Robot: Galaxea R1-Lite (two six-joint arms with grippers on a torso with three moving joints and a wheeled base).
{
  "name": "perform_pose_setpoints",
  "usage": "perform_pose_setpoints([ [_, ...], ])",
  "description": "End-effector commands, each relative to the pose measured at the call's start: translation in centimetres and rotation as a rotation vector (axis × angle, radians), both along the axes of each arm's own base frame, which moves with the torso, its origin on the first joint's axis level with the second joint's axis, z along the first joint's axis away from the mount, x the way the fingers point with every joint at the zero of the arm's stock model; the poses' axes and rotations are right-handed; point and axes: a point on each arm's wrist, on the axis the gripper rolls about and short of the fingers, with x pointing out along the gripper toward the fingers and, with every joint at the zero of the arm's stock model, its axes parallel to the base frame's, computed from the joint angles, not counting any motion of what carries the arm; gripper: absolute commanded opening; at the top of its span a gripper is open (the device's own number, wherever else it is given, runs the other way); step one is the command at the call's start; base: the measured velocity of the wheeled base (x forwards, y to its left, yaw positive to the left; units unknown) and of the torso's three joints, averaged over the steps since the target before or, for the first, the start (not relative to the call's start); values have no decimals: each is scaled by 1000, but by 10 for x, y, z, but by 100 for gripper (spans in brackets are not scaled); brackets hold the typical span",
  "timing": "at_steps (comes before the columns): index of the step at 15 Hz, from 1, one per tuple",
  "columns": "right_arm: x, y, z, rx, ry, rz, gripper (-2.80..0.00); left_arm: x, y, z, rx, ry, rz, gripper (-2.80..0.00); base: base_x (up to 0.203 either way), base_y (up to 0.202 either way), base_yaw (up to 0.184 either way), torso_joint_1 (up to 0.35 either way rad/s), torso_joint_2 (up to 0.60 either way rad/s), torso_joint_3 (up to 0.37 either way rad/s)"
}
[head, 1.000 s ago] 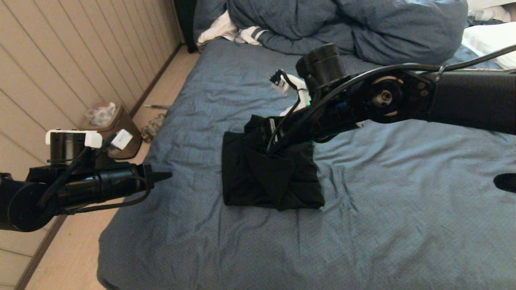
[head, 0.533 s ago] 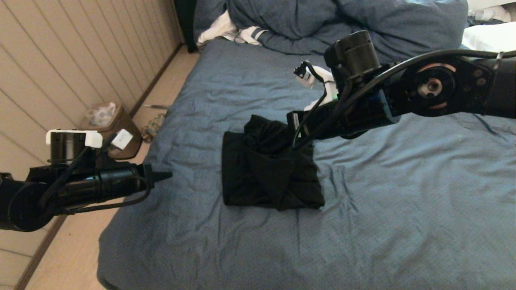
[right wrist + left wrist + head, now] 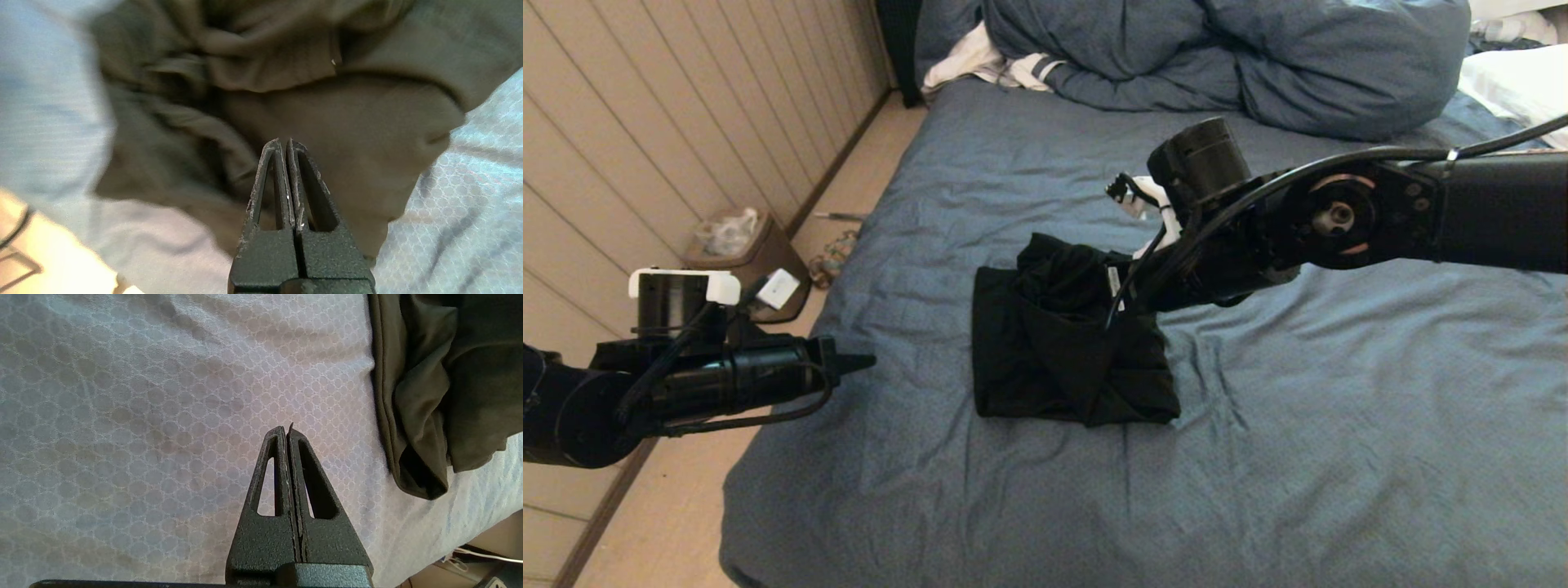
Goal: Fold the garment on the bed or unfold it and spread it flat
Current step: Fold the black T-shirt
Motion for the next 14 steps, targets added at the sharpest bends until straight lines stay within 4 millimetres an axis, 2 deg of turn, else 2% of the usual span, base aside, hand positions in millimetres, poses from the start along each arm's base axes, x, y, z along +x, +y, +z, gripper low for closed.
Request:
perform_pose_setpoints([
  [1, 12, 11, -24, -41, 43, -3, -280, 1, 0, -2, -2, 6, -1, -280, 0, 0, 0, 0, 0, 0],
  [6, -2, 60, -50, -78, 82, 109, -280, 4, 0, -5, 1, 14, -3, -280, 0, 0, 0, 0, 0, 0],
  [10, -27, 92, -47, -69, 64, 207, -280, 7, -1, -10, 5, 27, -4, -280, 0, 0, 0, 0, 0, 0],
  [12, -31, 97, -42, -50, 39, 223, -280, 8, -1, -11, 5, 26, -4, -280, 0, 0, 0, 0, 0, 0],
  [14, -28, 92, -33, -26, 12, 205, -280, 10, -2, -13, 4, 13, -5, -280, 0, 0, 0, 0, 0, 0],
])
